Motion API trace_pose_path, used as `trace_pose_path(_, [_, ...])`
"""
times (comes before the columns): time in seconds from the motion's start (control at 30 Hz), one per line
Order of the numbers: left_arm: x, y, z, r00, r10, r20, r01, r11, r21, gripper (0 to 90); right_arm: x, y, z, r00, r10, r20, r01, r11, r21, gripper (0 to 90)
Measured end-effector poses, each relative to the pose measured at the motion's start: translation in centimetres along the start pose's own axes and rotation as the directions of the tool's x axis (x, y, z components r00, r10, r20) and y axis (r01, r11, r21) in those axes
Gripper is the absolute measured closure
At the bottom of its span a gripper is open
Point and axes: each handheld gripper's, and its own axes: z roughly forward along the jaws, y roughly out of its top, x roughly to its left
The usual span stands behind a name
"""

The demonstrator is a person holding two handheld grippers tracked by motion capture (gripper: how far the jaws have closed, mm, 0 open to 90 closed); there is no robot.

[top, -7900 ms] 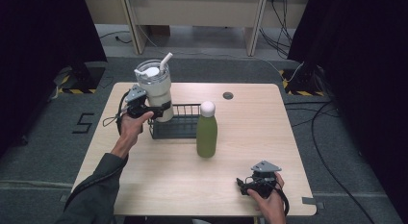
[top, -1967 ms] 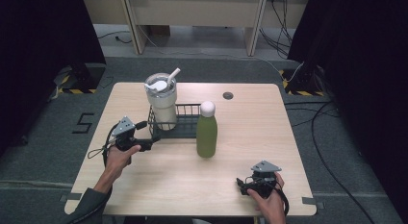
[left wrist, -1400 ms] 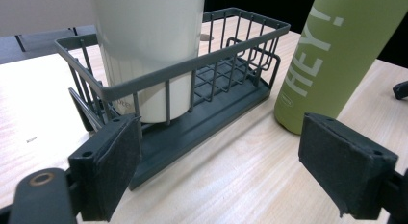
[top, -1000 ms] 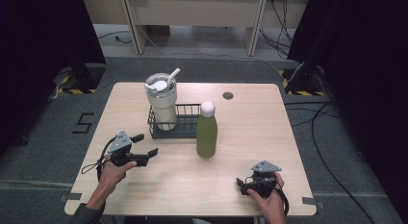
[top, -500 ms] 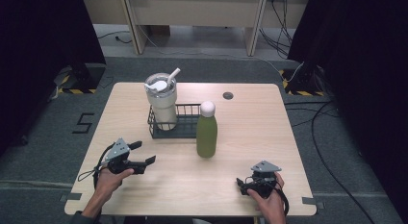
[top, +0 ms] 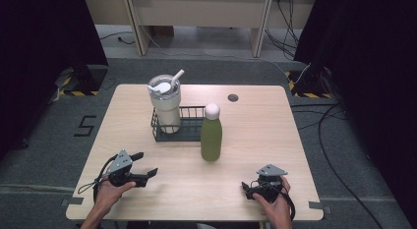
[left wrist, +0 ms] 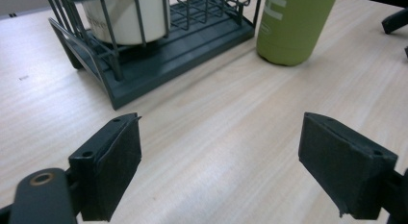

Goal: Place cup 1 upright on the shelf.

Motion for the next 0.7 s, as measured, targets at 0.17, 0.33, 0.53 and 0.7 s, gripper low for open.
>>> trace_pose_path(0.17, [-0.2,-0.5,-0.5,1.0,0.009,-0.001,-0.009,0.9998,0.016,14.7,0.0,0.0,0.0,1.0,0.006,-0.001,-0.006,1.0,0.001,6.4])
trace_pose_path(0.33, [-0.1,-0.8,-0.8,0.9999,0.007,-0.009,-0.007,0.9996,0.027,14.8,0.1,0.0,0.0,1.0,0.009,-0.001,-0.009,1.0,0.002,6.4])
trace_pose_path(0.53, [-0.3,-1.5,-1.1,0.9995,0.025,-0.016,-0.024,0.9976,0.064,14.7,0.1,0.0,0.0,1.0,0.008,-0.001,-0.008,1.0,0.002,6.4])
trace_pose_path(0.7, [-0.3,-1.8,-1.1,0.9997,0.021,-0.012,-0.019,0.9954,0.094,14.8,0.1,0.0,0.0,1.0,0.007,0.0,-0.007,1.0,-0.001,6.7])
